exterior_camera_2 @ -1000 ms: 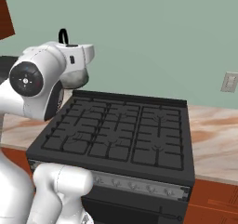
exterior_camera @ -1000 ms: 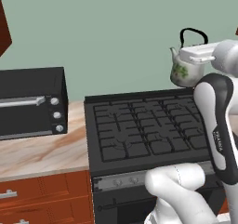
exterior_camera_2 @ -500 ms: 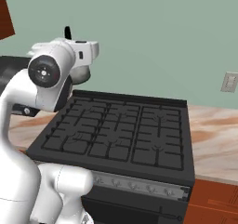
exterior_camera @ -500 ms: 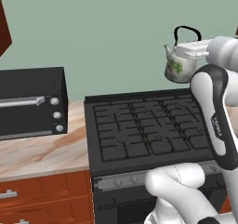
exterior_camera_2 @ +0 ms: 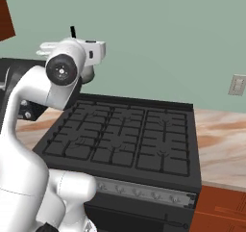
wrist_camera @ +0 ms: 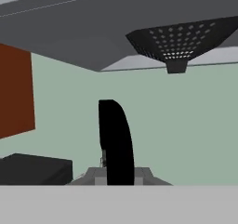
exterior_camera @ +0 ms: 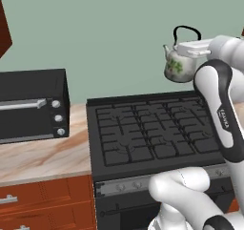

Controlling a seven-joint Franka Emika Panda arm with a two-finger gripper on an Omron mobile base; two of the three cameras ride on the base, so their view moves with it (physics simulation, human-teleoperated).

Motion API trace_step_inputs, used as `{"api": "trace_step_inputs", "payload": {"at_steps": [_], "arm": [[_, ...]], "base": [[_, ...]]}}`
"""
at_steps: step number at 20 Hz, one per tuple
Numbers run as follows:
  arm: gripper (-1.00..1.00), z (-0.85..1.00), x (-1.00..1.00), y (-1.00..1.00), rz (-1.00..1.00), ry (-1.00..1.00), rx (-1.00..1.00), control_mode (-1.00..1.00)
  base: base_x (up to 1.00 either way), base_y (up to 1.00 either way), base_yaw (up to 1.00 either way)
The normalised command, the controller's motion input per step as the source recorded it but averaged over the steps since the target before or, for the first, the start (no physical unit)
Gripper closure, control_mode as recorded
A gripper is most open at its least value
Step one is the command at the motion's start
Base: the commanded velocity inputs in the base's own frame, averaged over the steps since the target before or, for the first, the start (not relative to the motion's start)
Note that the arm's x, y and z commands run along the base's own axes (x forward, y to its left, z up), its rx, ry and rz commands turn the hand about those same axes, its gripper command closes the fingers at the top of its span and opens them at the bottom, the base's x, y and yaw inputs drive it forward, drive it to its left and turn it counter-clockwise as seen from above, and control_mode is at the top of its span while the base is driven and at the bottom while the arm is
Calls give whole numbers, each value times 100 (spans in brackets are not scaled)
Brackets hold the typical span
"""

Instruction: Pick the kettle from the cabinet and place it on a stove burner. Then pick the pot from the counter and place it on another stove burner. Finally, turn both burners on.

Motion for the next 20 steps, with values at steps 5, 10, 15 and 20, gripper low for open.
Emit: {"api": "trace_step_inputs", "payload": {"at_steps": [5, 10, 15, 20], "arm": [[100, -6, 19, 0, 5, 0, 1, -100], [100, -14, 4, 0, 4, 1, 0, -100], [100, -17, 6, 0, -1, 5, 0, -100], [100, -11, 12, 0, -3, 3, 0, -100]], "base": [[0, 0, 0], [0, 0, 0], [0, 0, 0], [0, 0, 0]]}}
